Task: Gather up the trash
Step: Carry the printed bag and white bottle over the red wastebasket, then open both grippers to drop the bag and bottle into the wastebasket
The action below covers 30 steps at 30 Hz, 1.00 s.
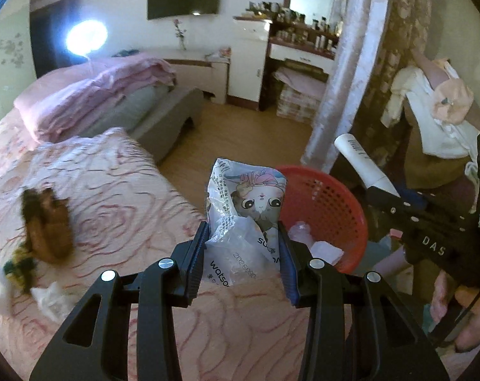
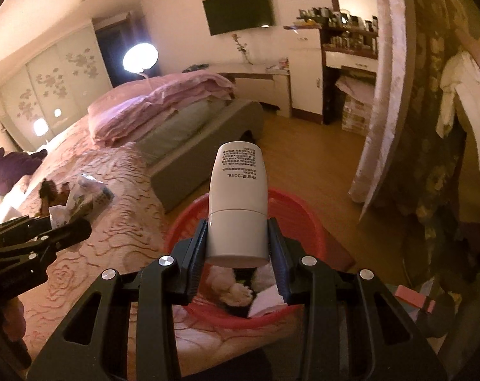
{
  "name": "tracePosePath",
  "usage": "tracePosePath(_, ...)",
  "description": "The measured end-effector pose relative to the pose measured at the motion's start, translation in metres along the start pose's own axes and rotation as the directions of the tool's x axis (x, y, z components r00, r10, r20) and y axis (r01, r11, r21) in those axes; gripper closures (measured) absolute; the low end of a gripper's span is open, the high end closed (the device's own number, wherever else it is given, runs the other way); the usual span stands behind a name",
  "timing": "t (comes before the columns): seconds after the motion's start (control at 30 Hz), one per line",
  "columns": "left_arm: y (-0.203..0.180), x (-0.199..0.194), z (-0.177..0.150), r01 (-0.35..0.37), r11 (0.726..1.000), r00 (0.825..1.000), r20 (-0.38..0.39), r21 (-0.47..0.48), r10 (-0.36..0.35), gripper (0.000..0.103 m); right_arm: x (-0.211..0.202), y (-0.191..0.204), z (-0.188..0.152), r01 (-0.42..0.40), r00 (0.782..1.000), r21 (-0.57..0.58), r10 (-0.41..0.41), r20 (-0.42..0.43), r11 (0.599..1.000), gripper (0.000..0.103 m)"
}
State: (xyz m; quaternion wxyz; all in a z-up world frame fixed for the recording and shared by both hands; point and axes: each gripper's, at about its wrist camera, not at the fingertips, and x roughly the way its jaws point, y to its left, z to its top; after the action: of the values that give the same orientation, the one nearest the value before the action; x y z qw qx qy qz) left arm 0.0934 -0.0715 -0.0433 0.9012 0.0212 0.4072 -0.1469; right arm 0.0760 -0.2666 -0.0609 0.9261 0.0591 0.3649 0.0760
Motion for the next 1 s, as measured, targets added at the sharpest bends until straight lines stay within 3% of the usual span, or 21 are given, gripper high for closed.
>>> tracePosePath(0.53, -0.041, 0.084, 0.003, 0.087, 0.994, 0.983, -0.169, 0.062, -0.075, 0.064, 0.054, -0.040, -0.019, 0.073, 0.987, 0.050, -0.064, -0.148, 0.996, 0.067)
tracePosePath(0.67, -0.042, 0.090, 0.001, 0.095, 0.993, 0.978, -0.192, 0.064, -0.081, 0.057, 0.065, -0.039, -0.022, 0.070, 0.982, 0.045, -0.061, -0.177, 0.997, 0.067)
tracePosePath(0.8, -0.037, 0.090, 0.001, 0.101, 0.994, 0.977, -0.195, 0.042, -0.091, 0.040, 0.070, -0.036, -0.026, 0.067, 0.979, 0.046, -0.057, -0.195, 0.997, 0.065)
tracePosePath(1.0, -0.030, 0.078, 0.001, 0.089, 0.996, 0.983, -0.163, 0.028, -0.083, 0.034, 0.065, -0.035, -0.028, 0.072, 0.979, 0.063, -0.059, -0.196, 0.995, 0.057)
